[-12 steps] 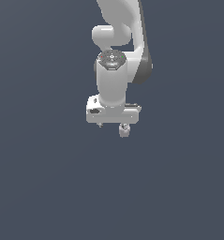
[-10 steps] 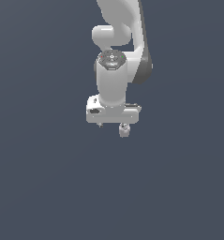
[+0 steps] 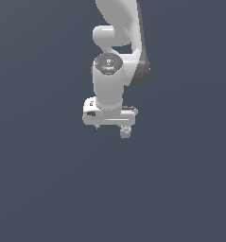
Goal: Pick up the object and move it to a goal position.
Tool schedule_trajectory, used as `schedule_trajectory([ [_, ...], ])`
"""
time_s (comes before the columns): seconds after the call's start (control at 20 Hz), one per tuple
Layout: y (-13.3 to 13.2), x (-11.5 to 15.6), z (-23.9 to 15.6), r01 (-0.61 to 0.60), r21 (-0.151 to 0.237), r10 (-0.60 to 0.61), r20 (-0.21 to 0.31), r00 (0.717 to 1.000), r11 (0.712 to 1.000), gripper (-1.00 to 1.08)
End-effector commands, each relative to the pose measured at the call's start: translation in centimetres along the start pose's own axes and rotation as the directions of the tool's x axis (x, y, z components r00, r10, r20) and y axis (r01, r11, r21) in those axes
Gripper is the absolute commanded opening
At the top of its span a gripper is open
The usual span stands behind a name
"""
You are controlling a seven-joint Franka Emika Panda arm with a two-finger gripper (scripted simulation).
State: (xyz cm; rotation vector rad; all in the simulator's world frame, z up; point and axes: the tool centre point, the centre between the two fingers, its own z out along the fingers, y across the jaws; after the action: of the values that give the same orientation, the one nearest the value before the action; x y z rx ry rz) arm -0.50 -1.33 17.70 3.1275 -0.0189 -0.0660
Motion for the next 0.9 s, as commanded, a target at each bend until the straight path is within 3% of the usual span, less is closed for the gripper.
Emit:
schedule_trajectory([
  [0.0, 0.0, 0.0, 0.0, 0.001, -0.001, -0.001, 0.001, 1.0, 1.0, 1.0],
  [0.55, -1.9, -1.2, 1.8, 0.137, -0.002, -0.137, -0.009, 0.991, 0.991, 1.0],
  [0.85, -4.3, -3.0, 3.9, 0.304, -0.004, -0.304, -0.02, 0.953, 0.953, 1.0],
])
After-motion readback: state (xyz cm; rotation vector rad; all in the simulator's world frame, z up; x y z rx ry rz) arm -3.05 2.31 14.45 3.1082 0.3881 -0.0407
